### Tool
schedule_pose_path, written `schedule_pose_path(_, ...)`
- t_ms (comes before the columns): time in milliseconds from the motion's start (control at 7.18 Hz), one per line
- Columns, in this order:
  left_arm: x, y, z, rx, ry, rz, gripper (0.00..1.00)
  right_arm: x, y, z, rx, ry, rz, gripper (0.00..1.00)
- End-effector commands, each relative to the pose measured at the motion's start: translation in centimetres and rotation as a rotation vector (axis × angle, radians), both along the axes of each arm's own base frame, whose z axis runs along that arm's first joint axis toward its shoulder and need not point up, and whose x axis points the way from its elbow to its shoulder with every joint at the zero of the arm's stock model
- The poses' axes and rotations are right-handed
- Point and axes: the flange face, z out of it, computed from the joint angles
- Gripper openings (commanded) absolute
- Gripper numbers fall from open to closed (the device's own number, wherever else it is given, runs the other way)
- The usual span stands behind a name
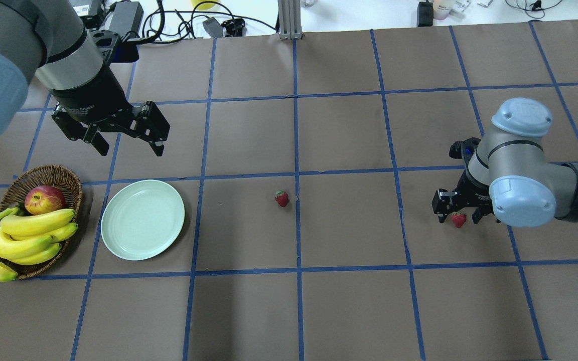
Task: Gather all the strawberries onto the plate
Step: 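Move the right gripper back and grasp a second strawberry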
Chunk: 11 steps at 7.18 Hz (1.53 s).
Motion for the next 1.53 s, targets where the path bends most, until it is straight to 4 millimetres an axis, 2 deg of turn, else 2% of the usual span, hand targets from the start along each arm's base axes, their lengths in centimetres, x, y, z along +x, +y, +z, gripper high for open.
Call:
schedule_pose_path(0,0.0,0.0,0.0,-0.001,0.0,0.0,1.0,-0.3,0.2,-0.4,-0.035,0.004,-0.003,0.37)
schedule_pose_path(418,0.0,-0.1,-0.1,0.0,0.0,0.0,1.0,-0.4,-0.4,0.0,-0.074,0.017,-0.026,0.26)
schedule_pose_path(557,0.0,-0.1,-0.1,0.0,0.0,0.0,1.0,1.1,-0.6,1.3,-0.104,0.032,-0.113,0.28)
schedule_pose_path(836,0.0,0.0,-0.1,0.002,0.0,0.0,1.0,11.8,-1.4,3.8,-0.153,0.042,-0.166,0.28)
schedule_pose_path(1114,0.0,-0.1,-0.1,0.0,0.0,0.0,1.0,19.6,-1.5,5.5,-0.138,-0.026,-0.277,0.28)
schedule_pose_path(1254,0.0,0.0,-0.1,0.002,0.0,0.0,1.0,24.3,-0.9,5.6,-0.122,-0.06,-0.324,0.28)
schedule_pose_path(1393,0.0,-0.1,-0.1,0.0,0.001,0.0,1.0,28.4,-1.1,5.5,-0.119,-0.071,-0.331,0.29)
